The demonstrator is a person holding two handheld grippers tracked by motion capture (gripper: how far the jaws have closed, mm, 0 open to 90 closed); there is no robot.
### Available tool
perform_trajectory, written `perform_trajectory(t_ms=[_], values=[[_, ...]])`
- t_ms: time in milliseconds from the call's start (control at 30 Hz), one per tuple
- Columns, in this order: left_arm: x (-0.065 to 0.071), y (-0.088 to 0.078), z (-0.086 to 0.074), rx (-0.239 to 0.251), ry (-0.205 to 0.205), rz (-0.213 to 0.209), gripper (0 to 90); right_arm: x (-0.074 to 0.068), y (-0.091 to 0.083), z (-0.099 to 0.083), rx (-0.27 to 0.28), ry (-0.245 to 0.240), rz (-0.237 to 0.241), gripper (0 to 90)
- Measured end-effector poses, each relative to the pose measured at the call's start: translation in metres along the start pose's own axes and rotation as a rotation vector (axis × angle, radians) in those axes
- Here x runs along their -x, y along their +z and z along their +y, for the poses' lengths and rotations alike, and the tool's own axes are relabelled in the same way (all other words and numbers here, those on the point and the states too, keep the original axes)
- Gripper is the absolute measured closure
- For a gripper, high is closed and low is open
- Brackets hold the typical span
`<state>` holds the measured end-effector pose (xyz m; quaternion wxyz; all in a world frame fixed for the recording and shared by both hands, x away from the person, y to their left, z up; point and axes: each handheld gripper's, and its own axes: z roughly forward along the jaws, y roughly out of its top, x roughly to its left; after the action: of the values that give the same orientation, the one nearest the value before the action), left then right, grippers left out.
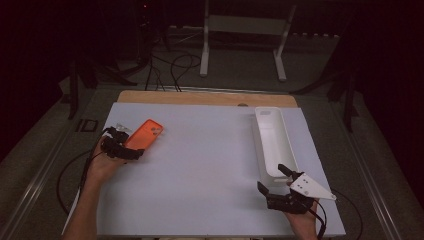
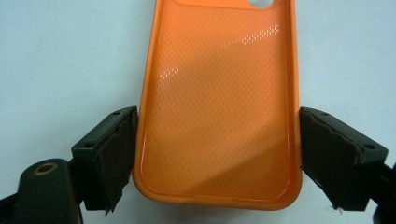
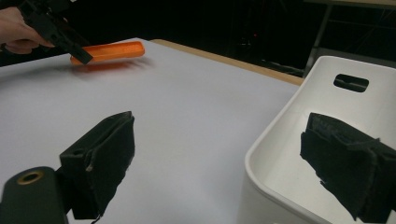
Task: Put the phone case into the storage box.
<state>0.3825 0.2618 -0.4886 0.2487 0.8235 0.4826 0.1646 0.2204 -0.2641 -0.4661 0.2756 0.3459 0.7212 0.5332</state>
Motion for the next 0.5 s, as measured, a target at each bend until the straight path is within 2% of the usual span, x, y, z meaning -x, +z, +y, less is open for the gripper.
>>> perform_trajectory(t_ms=[267,500], values=[[0.003,-0.011,0.001,0.045,0.011,0.012,16.7,0.0,0.0,0.0,-0.002,0.003,0.0,9.7],[0.007,-0.018,0.002,0.083,0.014,0.004,16.7,0.0,0.001,0.0,-0.003,0.004,0.002,9.7]])
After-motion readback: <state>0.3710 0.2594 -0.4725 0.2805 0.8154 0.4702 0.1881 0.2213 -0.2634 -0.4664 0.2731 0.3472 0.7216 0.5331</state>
